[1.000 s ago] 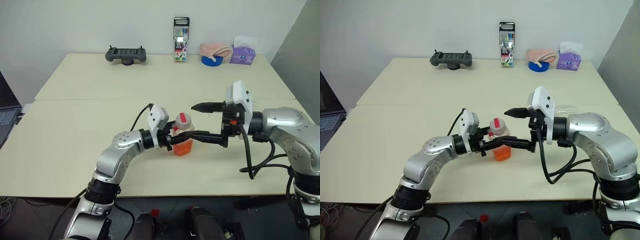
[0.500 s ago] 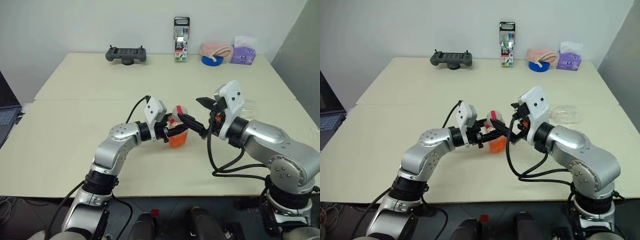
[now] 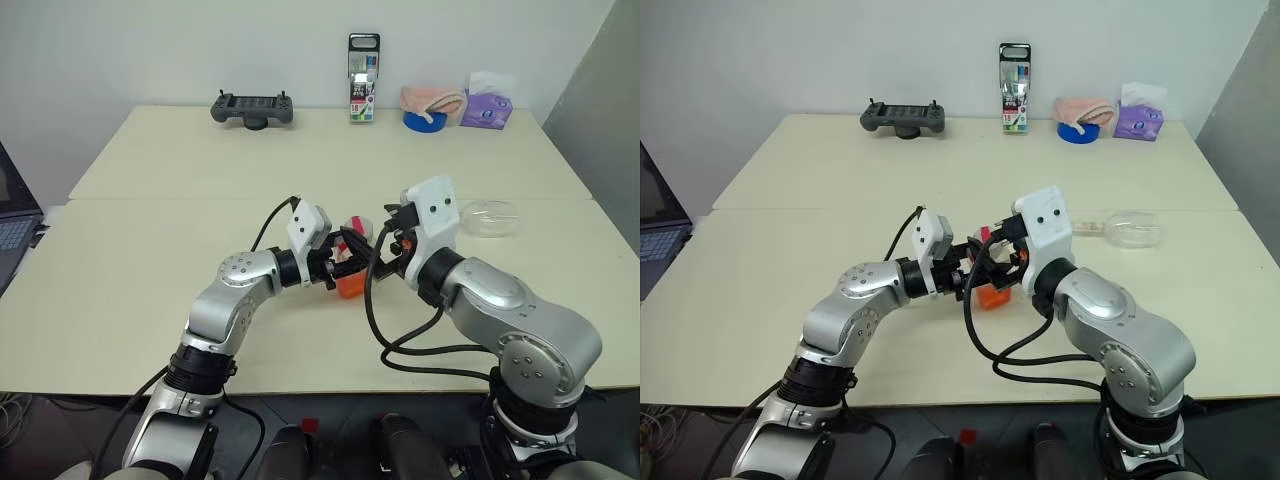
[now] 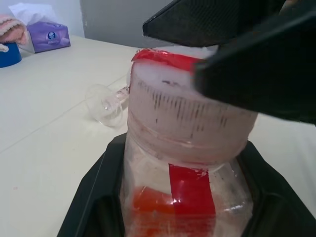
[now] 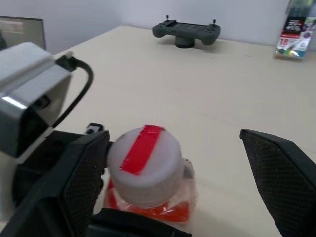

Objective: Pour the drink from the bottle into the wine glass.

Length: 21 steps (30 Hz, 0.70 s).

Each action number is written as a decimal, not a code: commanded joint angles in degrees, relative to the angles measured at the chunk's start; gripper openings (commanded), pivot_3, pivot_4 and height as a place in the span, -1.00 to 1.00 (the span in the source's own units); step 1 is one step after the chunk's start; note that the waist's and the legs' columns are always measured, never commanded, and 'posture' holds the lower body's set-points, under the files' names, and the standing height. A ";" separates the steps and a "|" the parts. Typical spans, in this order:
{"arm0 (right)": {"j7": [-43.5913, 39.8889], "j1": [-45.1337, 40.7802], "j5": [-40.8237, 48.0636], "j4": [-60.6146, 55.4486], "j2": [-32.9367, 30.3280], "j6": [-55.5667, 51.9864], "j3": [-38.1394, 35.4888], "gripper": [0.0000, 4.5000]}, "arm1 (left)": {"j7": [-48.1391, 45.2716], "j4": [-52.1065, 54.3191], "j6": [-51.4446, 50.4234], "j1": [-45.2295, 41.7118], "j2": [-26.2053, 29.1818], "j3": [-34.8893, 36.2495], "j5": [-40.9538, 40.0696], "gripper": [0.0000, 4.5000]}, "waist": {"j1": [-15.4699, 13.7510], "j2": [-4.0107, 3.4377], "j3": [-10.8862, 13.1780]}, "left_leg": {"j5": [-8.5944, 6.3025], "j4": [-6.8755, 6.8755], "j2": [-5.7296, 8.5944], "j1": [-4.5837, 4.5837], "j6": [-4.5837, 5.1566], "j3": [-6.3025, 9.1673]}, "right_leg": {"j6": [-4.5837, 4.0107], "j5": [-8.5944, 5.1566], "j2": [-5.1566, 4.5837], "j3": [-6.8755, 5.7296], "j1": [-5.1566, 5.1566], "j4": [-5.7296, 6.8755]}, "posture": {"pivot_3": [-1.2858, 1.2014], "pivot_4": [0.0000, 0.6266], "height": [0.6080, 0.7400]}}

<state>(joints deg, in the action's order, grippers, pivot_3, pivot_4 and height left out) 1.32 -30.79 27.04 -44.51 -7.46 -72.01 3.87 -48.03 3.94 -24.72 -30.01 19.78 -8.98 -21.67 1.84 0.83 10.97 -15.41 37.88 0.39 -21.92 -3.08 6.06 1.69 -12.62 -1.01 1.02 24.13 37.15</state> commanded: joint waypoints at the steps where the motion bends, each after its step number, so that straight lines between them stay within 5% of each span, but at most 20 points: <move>1: 0.37 -0.69 -1.99 -0.15 -0.12 2.06 1.03 1.00 | 0.12 2.21 1.23 -0.26 -0.01 0.93 -0.20 -0.05 | 0.01 0.00 0.00 | 0.00 0.00 0.00 0.00 0.00 0.00 | 0.00 0.00 0.00 0.00 -0.01 0.00 | 0.03 -0.52 1.00; 15: -0.18 -1.06 -3.27 0.63 1.23 1.46 3.39 1.00 | 0.68 2.97 0.89 -0.18 0.27 1.27 -0.28 -0.05 | 0.02 0.00 0.00 | 0.00 0.00 0.00 0.01 0.00 0.00 | 0.00 0.00 0.01 0.00 -0.01 0.00 | 0.03 -0.52 1.00; 21: -1.26 -1.94 -4.98 0.76 -0.11 3.74 4.43 0.27 | 1.01 3.52 0.61 0.23 0.28 0.88 -0.28 -0.05 | 0.03 -0.01 0.00 | 0.00 -0.01 -0.01 0.01 0.00 0.01 | 0.00 0.00 0.01 -0.01 0.00 0.00 | 0.03 -0.52 1.00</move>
<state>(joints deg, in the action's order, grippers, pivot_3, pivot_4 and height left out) 0.16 -31.00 23.53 -42.37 -6.80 -70.54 9.05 -46.92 4.40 -24.66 -29.93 19.88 -8.92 -21.61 1.86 0.82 10.97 -15.41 37.87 0.38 -21.92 -3.07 6.08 1.70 -12.62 -1.00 1.00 24.13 37.15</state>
